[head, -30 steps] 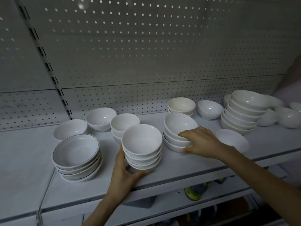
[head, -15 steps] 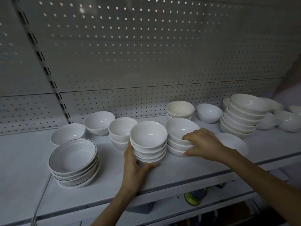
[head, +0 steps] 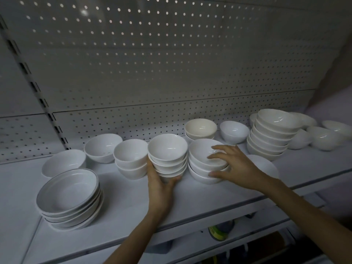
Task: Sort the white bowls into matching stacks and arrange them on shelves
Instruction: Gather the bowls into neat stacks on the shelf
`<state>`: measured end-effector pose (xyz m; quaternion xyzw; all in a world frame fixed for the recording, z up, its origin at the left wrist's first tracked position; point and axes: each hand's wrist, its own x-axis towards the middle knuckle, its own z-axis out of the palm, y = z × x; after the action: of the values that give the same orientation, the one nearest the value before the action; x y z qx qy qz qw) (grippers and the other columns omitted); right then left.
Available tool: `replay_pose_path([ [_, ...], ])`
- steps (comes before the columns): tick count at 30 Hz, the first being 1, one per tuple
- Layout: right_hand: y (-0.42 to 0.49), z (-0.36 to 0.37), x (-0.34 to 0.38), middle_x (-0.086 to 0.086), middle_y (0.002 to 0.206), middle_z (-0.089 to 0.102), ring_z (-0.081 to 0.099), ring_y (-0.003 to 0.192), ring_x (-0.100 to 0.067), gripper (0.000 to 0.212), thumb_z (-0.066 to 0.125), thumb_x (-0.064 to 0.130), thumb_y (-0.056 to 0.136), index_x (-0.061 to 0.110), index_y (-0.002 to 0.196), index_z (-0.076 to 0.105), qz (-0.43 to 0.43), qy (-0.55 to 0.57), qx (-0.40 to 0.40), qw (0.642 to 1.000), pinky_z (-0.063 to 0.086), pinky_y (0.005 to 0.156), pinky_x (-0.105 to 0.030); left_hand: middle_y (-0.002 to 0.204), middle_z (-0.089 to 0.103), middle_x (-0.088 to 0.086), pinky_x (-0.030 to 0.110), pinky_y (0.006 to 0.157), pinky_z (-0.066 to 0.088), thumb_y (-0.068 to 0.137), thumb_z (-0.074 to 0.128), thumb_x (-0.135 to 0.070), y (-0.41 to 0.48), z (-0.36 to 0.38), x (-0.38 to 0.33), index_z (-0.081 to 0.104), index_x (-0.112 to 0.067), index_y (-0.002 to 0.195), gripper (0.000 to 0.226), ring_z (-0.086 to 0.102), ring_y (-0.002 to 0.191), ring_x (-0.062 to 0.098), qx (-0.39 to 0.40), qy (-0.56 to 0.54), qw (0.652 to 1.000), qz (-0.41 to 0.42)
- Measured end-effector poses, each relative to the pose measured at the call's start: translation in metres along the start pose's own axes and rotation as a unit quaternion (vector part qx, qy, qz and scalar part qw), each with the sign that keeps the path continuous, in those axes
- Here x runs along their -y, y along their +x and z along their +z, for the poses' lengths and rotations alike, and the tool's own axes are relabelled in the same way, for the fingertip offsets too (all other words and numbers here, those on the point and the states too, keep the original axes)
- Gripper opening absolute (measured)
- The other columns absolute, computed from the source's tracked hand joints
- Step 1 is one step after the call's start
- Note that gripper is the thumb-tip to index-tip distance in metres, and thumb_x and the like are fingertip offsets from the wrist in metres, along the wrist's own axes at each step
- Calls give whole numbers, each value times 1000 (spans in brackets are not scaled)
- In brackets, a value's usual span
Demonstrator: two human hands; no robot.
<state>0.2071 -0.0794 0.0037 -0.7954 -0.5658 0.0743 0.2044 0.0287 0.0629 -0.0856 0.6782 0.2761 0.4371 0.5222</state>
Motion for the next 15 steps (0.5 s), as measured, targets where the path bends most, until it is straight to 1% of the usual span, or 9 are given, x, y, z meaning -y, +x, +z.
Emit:
replay_pose_path([
  [1,-1,0,1,16,134,34,28,129,-5,58,61,65,71,36,120,51,22,71,-41,996,17,111,-27,150,34,-12,44,113,32,77,78,-16,2,3,1,14,-28,149,97,36,135,5,-3,3,1000,-5],
  [3,-1,2,2,13,131,37,33,126,-7,41,59,43,83,35,120,43,72,199,-95,973,27,103,-20,151,32,-12,44,114,31,77,78,-18,7,7,3,10,-31,150,100,35,137,7,-4,8,1000,-8],
  [4,0,4,2,12,127,41,38,122,-8,35,57,35,87,34,119,43,96,252,-104,957,31,98,-16,152,31,-12,42,114,31,77,78,-18,10,10,4,9,-31,150,101,34,137,7,-4,6,1000,-8],
  [5,1,5,2,11,125,45,43,119,-9,35,55,32,90,31,123,42,121,299,-102,941,34,94,-16,152,31,-11,40,114,31,76,78,-17,14,13,3,9,-29,150,101,34,136,6,-5,4,1000,-9],
  [7,3,11,-1,7,127,44,45,117,-12,51,53,30,93,24,139,32,181,367,-85,908,38,96,-24,151,32,-10,34,113,31,75,78,-11,22,19,1,12,-24,150,100,35,135,4,-4,-7,1000,-2],
  [9,8,16,-6,4,130,41,45,118,-17,58,52,25,94,22,144,23,224,393,-79,888,39,103,-38,148,35,-5,32,111,32,75,78,-7,29,24,3,15,-18,148,97,38,133,5,-1,-10,1000,0],
  [11,13,18,-10,1,129,43,46,117,-21,53,50,19,95,22,142,28,252,403,-86,876,41,103,-46,147,36,-2,37,111,33,75,78,-8,37,28,5,15,-16,148,96,39,131,8,4,5,1000,-11],
  [13,17,15,-10,-2,125,48,49,114,-25,43,46,15,95,23,136,36,269,419,-85,863,45,97,-48,148,35,0,43,111,33,75,79,-13,44,30,8,12,-17,148,99,39,132,13,15,23,999,-18],
  [15,17,14,-10,-5,124,50,51,114,-27,37,44,13,94,22,130,42,278,434,-79,853,47,95,-48,148,33,1,43,111,34,73,79,-21,51,32,7,8,-21,148,103,39,131,17,26,41,999,-25],
])
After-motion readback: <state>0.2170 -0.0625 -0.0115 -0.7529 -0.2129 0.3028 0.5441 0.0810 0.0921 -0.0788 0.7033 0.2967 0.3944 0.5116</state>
